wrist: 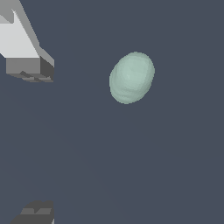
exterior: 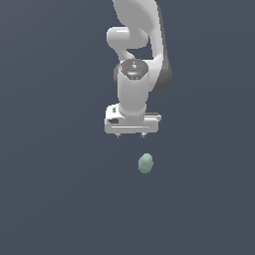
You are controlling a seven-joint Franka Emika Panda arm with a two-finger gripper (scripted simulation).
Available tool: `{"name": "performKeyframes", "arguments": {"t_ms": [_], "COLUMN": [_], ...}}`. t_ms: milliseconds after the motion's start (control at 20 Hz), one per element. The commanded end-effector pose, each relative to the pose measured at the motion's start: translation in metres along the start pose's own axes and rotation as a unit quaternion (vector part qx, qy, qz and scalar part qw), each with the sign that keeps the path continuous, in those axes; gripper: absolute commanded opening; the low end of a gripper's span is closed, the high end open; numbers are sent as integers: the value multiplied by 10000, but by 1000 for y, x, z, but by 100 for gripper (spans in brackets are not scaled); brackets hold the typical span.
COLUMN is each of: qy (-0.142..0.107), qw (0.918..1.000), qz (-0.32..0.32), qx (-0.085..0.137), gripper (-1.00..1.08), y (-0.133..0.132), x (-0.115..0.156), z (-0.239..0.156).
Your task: Pick up the object and move it to a goal position.
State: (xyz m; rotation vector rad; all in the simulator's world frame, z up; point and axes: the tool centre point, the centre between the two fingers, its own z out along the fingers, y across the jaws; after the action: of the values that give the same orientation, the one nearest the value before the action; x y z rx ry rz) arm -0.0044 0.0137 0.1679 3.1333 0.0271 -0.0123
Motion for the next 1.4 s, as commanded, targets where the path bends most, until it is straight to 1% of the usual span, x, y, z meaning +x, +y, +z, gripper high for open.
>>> {"name": "performKeyframes", "arguments": {"t_ms": [0,150,350,450,800,1050,1350], "qy": [0,0,-1,-2,0,4,15], "qw": [10000,10000,9999,9999,10000,9999,9987], "qz": [0,-14,-79,-108,-49,133,513], "qx": [0,14,66,81,78,76,67], "gripper": [100,100,100,100,100,100,100], "y": [0,-6,-28,-34,-34,-39,-50], "x": [0,1,3,2,6,18,42], "z": [0,1,4,5,5,8,13]}}
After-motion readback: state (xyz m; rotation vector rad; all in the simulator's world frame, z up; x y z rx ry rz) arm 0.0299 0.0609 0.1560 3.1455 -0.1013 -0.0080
